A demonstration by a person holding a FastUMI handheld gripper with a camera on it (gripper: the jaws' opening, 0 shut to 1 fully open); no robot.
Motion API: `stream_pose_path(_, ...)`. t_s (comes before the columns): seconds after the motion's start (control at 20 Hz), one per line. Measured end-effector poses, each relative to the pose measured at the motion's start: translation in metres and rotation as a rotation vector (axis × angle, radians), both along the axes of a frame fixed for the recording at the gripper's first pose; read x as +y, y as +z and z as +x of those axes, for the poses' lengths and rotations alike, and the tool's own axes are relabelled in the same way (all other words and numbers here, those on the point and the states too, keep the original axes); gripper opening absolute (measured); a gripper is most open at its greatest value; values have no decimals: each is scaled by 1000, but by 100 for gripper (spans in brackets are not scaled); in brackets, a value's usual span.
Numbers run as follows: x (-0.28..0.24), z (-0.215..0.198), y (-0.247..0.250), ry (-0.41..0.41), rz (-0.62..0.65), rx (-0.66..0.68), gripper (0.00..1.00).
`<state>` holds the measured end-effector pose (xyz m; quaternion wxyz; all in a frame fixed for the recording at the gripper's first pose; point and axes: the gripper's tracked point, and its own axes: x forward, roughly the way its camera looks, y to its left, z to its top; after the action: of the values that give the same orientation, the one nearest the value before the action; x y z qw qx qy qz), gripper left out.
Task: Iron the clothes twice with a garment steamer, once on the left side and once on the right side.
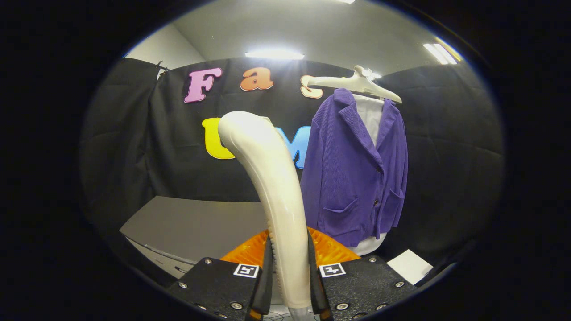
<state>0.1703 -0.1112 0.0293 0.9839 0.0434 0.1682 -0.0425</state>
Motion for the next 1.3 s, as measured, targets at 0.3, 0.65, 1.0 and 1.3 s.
stream_pose_path(0.3,1,3,-16,-15,-22,24,35)
stream_pose_path(0.65,8,6,-29,-33,-39,57,35)
stream_pose_path(1.0,15,11,-41,-39,-42,79,35)
stream_pose_path(1.3,23,19,-43,-36,-41,83,35)
